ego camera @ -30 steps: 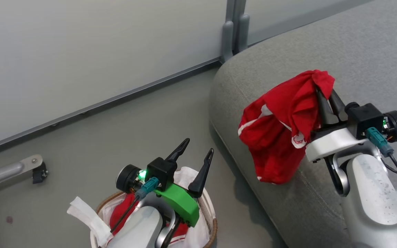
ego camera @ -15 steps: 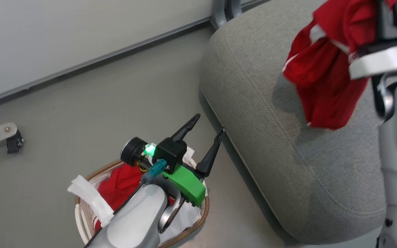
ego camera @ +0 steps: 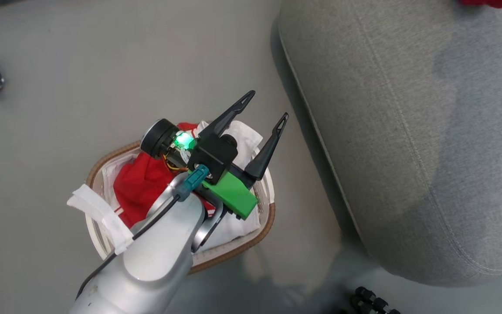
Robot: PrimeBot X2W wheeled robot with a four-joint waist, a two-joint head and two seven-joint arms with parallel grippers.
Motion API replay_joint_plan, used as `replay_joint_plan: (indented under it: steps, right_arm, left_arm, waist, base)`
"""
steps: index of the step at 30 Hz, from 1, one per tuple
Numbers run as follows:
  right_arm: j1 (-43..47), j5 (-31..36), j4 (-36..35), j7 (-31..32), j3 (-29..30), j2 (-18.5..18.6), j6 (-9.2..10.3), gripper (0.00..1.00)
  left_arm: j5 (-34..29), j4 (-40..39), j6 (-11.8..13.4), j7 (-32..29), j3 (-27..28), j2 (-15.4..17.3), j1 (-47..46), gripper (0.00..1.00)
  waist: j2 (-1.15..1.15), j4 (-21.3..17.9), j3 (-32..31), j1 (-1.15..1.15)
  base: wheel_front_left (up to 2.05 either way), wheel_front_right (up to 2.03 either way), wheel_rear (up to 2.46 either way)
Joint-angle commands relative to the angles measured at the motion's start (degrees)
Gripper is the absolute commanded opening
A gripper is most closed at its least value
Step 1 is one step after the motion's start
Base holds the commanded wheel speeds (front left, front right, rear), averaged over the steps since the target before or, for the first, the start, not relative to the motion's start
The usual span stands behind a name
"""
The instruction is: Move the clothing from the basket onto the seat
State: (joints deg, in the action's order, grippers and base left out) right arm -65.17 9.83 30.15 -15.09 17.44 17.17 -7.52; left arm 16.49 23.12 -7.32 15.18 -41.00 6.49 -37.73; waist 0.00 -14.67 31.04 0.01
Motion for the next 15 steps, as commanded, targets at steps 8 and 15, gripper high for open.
replay_joint_plan:
  steps: [8, 15]
  right_arm:
    - [7.0, 2.6, 5.7, -0.1, 3.8, -1.4, 0.06, 0.00]
    - [13.0, 3.3, 6.7, -0.1, 3.9, -3.6, 0.06, 0.27]
  left_arm:
    - [-0.9, -0.4, 0.0, 0.0, 0.8, 1.3, -0.9, 1.00]
    - [-0.6, 0.0, 0.1, 0.0, 1.2, 1.7, 0.6, 1.00]
  waist:
    - [0.00, 3.8, 8.4, -0.01]
    - [0.00, 3.0, 7.2, -0.01]
  base:
    - [0.00, 0.00, 0.00]
    - [0.00, 0.00, 0.00]
